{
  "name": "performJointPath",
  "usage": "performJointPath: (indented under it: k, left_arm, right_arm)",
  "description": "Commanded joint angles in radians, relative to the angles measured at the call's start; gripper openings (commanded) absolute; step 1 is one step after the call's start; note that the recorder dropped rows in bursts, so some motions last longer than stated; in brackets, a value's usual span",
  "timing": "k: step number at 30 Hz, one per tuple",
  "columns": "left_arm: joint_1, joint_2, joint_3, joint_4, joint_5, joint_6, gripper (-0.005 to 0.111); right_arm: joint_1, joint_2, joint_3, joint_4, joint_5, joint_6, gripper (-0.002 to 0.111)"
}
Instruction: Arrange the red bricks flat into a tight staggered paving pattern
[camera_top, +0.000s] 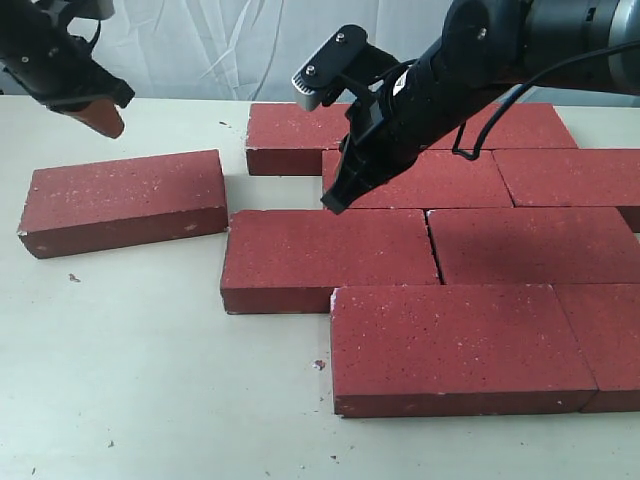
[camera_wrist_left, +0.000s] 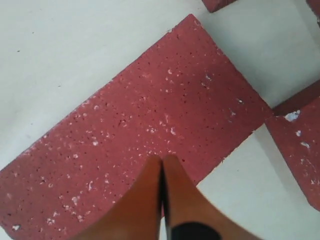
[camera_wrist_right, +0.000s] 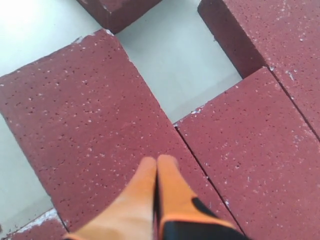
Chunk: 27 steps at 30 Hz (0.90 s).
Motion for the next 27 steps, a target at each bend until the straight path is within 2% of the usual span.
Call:
performJointPath:
  k: [1, 7, 11, 16, 19, 22, 27]
  left_arm:
    - [-0.001, -0.131, 0.214, 0.011, -0.188, -0.009, 0.000]
    - [0.031, -0.261, 0.487, 0.013, -0.420, -0.010, 0.000]
    - [0.073, -0.308, 0.596, 0.020, -0.541, -0.010, 0.000]
    - [0.142, -0.322, 0.644, 0.031, -0.586, 0.013, 0.000]
    - [0.203, -0.318, 0.665, 0.035, -0.669, 0.009, 0.000]
    - [0.257, -0.302, 0.680, -0.027, -0.733, 0.006, 0.000]
    - [0.288, -0.237, 0.680, -0.032, -0.783, 0.010, 0.000]
  right_arm:
    - [-0.004, 0.000, 0.003, 0.002, -0.011, -0.003, -0.001]
    - [-0.004, 0.000, 0.003, 0.008, -0.011, -0.003, -0.001]
    - [-0.004, 0.000, 0.003, 0.008, -0.016, -0.003, -0.001]
    - [-0.004, 0.000, 0.003, 0.018, -0.017, -0.003, -0.001]
    - [-0.004, 0.000, 0.003, 0.028, -0.019, -0.003, -0.001]
    - [-0.004, 0.000, 0.003, 0.028, -0.019, -0.003, -0.001]
    - [-0.004, 0.000, 0.003, 0.030, -0.022, -0.003, -0.001]
